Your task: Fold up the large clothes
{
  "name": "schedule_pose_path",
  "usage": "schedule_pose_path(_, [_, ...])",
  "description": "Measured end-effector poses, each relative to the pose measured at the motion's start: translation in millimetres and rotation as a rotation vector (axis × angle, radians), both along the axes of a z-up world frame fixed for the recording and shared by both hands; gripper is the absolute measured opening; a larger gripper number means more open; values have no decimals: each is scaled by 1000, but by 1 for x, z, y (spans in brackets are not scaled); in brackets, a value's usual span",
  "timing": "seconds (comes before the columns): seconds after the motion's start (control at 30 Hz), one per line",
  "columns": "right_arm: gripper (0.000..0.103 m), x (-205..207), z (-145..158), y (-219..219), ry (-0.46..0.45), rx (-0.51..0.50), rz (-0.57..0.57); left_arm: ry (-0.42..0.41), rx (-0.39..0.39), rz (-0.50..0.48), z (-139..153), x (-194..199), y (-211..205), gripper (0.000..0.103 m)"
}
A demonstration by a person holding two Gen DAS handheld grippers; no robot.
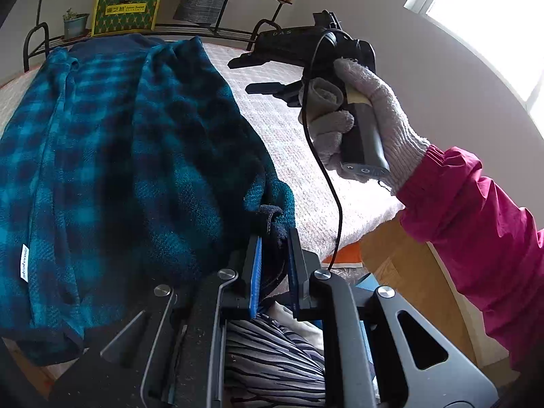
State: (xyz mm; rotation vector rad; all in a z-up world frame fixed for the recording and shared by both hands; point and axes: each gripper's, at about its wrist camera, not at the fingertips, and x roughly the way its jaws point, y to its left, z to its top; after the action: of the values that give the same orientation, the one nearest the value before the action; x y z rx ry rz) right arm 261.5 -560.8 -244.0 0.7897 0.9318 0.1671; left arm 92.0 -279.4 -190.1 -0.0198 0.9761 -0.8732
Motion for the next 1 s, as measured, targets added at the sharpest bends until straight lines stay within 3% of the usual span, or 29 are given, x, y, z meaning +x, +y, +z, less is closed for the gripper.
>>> schedule_pose_path(0.1, [47,27,-17,11,69,-25,14,17,-23,10,0,1,4,11])
schedule_pose_path(0.13, [41,33,-23,15,90,-24,30,23,-30,15,0,1,5,11])
schedule_pose_path(0.17, [22,38,-27,19,104,-20,47,31,-39,20,0,2,7,11])
schedule_pose_path(0.2, [14,41,-28,24,117,-29,54,39,-49,25,-1,3,10,11])
schedule_pose_path(0.27, [9,44,-21,30,120,-62,59,55,-73,38,-1,3,17,11])
schedule_pose_path(0.47, [6,61,28,66,104,-254,126,120,-156,102,-6,7,48,11])
schedule_pose_path(0.67, [5,80,64,143,89,-538,240,155,-212,170,-10,5,79,11])
schedule_pose_path(0.8, [5,93,67,199,78,-673,341,189,-227,219,-17,8,101,10])
schedule_pose_path(0.93, [5,112,52,249,81,-756,418,206,-212,280,-26,9,121,10])
schedule_pose_path(1.0, [5,121,36,270,88,-805,453,229,-192,292,-33,10,129,2])
